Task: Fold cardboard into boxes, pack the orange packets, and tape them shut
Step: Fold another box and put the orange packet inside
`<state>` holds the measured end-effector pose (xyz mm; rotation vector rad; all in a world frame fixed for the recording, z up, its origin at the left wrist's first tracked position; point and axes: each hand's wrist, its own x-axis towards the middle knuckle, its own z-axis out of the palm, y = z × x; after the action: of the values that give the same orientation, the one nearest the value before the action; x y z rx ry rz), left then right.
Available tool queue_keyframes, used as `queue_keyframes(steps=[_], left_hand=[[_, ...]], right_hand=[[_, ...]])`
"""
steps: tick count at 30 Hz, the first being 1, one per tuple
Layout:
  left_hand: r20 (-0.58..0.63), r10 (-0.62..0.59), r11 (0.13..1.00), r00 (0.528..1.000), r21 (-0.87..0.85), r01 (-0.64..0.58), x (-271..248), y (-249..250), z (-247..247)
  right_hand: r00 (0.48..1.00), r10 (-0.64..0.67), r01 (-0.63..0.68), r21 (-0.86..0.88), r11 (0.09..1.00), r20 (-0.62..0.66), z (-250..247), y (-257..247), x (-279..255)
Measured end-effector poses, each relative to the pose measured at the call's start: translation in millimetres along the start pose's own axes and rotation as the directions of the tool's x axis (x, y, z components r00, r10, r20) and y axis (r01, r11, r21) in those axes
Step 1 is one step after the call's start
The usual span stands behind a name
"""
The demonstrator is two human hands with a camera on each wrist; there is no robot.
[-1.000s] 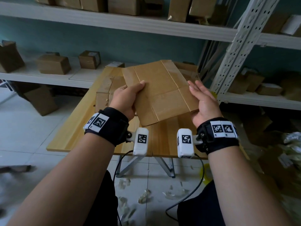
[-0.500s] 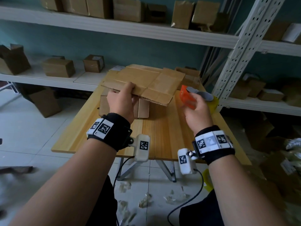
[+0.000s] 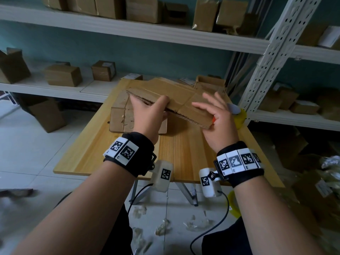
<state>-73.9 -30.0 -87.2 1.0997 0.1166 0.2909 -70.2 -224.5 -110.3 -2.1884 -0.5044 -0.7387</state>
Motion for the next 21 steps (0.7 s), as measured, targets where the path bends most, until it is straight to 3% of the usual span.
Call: queue_keyframes(steps=[3, 7, 9, 14, 18, 21], left_hand=[[0.023, 0.006, 0.999, 1.0, 0.05, -0.007, -2.1, 2.4, 0.9], [-0.021, 0.058, 0.993, 0.998, 0.105, -0.056, 6.9, 2.4, -5.7], [0.03, 0.106, 0.987, 0.994, 0.122, -0.109, 14.2, 0.6, -9.2], [0.187, 0.224, 0.901, 0.956, 0.334, -0.276, 27.5, -4.0, -16.2], [0.341, 0.229, 0.869, 0.912, 0.35, -0.349, 31.9, -3.3, -22.5], [0.358, 0.212, 0.833, 0.91, 0.421, -0.359, 31.4, -6.0, -21.9]], right_hand=[[0.996, -0.081, 0.083, 0.12, 0.989, -0.024, -2.9, 3.2, 0.1], [0.991, -0.124, 0.129, 0.103, 0.986, -0.057, -11.2, 3.2, -2.6], [0.986, -0.123, 0.139, 0.144, 0.98, -0.113, -14.5, 7.1, -0.3], [0.978, 0.007, 0.069, 0.354, 0.933, -0.209, -16.9, 23.4, 15.3], [0.971, 0.117, -0.024, 0.401, 0.916, -0.21, -14.8, 35.9, 17.4], [0.963, 0.207, -0.121, 0.41, 0.904, -0.173, -14.4, 38.4, 15.3]])
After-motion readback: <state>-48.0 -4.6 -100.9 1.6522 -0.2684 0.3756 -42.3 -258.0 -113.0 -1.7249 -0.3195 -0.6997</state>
